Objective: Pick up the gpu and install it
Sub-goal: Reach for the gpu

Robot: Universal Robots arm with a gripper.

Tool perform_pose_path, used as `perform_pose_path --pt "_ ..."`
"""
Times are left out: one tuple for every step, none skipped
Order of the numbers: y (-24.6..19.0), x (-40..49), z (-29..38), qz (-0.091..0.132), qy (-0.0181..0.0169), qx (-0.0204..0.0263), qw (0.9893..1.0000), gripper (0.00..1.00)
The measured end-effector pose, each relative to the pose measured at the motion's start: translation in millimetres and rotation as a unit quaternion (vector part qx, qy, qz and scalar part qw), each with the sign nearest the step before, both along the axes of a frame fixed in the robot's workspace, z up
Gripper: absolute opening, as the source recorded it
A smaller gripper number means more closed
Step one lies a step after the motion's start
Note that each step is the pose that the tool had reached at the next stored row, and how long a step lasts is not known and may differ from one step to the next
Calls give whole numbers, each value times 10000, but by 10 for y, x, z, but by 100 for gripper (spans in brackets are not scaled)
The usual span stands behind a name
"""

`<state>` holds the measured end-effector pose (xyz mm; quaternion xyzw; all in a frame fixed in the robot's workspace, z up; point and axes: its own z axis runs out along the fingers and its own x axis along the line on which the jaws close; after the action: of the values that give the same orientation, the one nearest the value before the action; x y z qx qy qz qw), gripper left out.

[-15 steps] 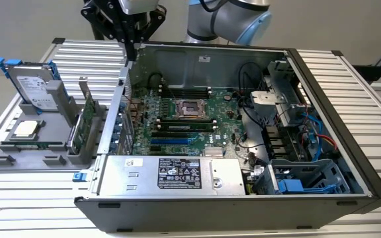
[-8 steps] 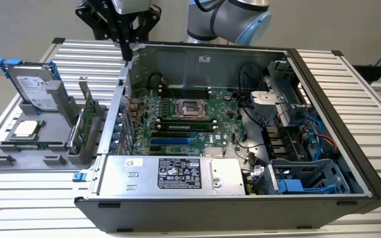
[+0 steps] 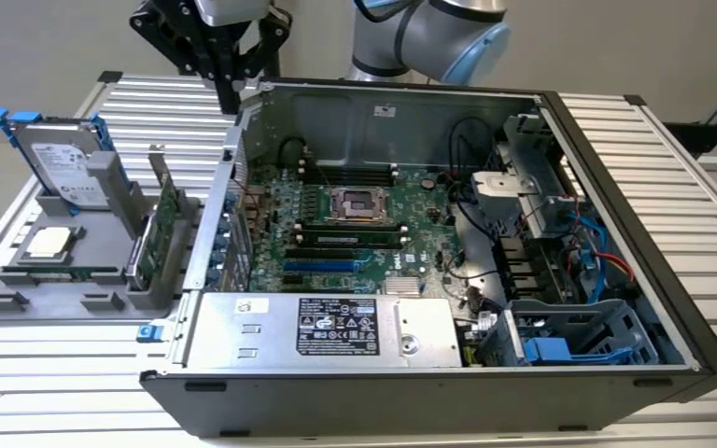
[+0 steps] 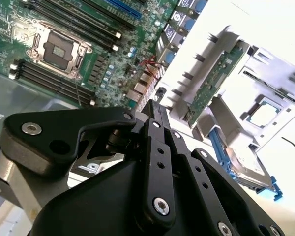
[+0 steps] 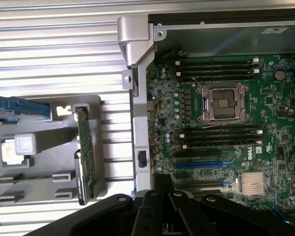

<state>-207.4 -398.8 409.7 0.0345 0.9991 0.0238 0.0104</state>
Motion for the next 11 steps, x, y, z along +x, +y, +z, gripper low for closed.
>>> perform_pose_path --pt "0 -12 0 0 0 0 10000 0" --pt "0 -24 0 1 0 0 10000 0" --pt "0 -37 0 1 0 0 10000 0" --pt "0 -47 0 1 0 1 10000 0" --pt "0 -59 0 1 0 0 10000 0" --pt "0 -71 0 1 0 0 10000 0" --pt "0 -83 0 2 0 0 10000 0" --pt "0 -94 0 1 0 0 10000 0" --pt "0 -105 0 2 0 0 10000 0" --pt "0 -117 0 1 0 0 10000 0" --pt "0 -128 0 2 0 0 10000 0"
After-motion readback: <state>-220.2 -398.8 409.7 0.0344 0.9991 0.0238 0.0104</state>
